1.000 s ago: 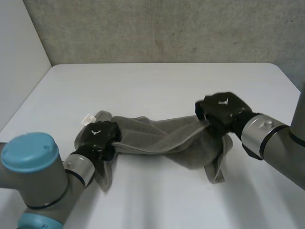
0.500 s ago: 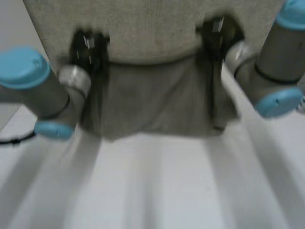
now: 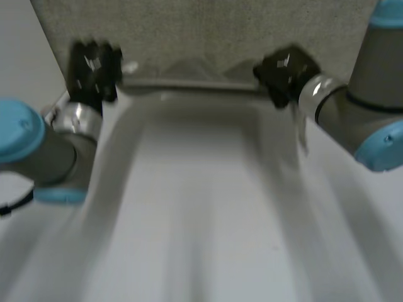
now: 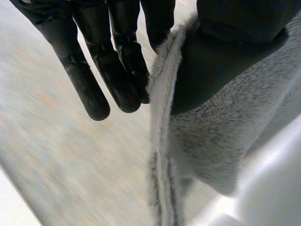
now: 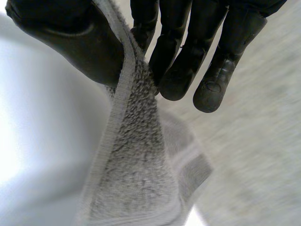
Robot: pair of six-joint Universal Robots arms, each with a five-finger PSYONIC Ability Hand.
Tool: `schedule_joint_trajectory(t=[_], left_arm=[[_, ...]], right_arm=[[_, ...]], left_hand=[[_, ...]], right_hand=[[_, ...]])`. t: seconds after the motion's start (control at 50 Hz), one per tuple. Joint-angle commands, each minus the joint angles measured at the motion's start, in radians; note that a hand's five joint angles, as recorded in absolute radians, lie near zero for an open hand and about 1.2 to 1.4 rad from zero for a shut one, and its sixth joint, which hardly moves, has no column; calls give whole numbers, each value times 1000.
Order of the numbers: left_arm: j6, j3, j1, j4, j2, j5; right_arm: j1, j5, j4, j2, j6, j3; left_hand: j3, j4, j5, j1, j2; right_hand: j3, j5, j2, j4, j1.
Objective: Fold the towel.
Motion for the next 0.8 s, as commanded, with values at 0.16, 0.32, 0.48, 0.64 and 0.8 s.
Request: schedule_joint_trajectory(t=[0.16, 0.32, 0.48, 0.64, 0.8], left_arm=[[7, -242, 15, 7, -103, 93], [6, -243, 61, 1, -72, 93], [6, -254, 73, 3, -49, 93], [4, -271, 104, 6, -28, 93], [-5, -274, 104, 6, -17, 91]], right_arm=[[-14, -4, -208, 120, 3, 352], [-76, 44, -260, 108, 17, 418], [-128, 105, -296, 23, 106, 464], [-208, 95, -363, 0, 228, 508], [-218, -28, -354, 8, 437, 520]], left_hand=[[179, 178, 187, 192, 179], [179, 178, 187, 192, 179], [179, 178, 187, 192, 179], [179, 178, 187, 192, 179], [179, 178, 187, 192, 179]], right_hand=[[48, 28, 50, 54, 52], [-796, -816, -794, -791, -793], [-917, -937, -915, -911, -913], [-823, -843, -821, -817, -819], [-641, -661, -639, -635, -637]])
